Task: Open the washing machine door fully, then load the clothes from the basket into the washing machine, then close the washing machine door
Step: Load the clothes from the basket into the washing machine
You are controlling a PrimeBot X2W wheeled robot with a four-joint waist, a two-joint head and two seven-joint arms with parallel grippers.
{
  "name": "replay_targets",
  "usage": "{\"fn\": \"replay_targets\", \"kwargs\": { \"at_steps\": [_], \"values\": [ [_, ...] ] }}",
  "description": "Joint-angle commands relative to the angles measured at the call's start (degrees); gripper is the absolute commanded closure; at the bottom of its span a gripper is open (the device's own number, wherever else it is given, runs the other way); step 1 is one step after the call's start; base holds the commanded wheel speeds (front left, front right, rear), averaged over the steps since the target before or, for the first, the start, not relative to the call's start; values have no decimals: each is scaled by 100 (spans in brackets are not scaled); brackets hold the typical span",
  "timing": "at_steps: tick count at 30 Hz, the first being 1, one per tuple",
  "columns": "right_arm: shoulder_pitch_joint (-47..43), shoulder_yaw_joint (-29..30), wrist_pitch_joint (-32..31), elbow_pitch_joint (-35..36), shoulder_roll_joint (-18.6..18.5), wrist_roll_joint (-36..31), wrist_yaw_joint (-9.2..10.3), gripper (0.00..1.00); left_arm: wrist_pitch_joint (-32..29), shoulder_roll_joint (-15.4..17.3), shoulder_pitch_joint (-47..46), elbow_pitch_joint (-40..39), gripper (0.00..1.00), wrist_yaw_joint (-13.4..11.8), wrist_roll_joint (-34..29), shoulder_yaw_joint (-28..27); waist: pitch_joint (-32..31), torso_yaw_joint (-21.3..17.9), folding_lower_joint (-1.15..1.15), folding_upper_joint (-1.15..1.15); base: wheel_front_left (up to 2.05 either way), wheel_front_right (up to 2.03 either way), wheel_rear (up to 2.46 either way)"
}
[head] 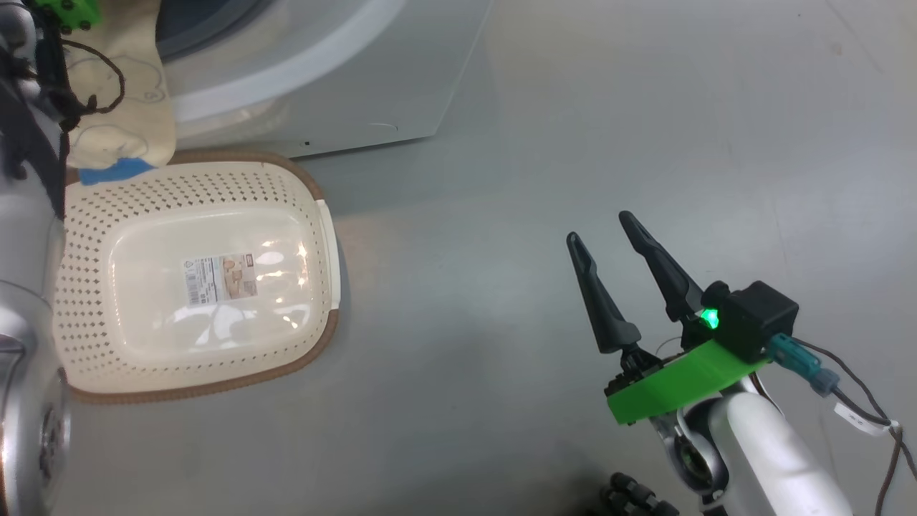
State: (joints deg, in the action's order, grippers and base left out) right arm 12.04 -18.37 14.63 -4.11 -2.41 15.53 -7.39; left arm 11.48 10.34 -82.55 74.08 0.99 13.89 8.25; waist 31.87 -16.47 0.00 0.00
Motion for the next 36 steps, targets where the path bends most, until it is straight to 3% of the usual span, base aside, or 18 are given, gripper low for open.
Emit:
{"fn": "replay_targets", "kwargs": {
  "at_steps": [1,8,16,30,36],
  "values": [
    [5,-48,37,147,-46,-50,-10,0,83,147,11,-182,0,51,44,-45,-53,60,0,0,0,0,0],
    [20,74,37,159,-46,-89,-10,0,299,17,409,-507,0,303,193,-65,-137,252,0,0,0,0,0],
    [3,211,37,157,-46,-138,-10,0,349,-136,1192,-1464,0,400,251,-51,-298,475,0,0,0,0,0],
    [-49,328,37,144,-46,-226,-10,0,352,-300,3422,-3673,0,330,210,139,-571,819,0,0,0,0,0],
    [-85,354,37,122,-46,-260,-10,0,352,-304,4273,-4347,0,130,215,147,-661,901,0,0,0,0,0]
  ]
}}
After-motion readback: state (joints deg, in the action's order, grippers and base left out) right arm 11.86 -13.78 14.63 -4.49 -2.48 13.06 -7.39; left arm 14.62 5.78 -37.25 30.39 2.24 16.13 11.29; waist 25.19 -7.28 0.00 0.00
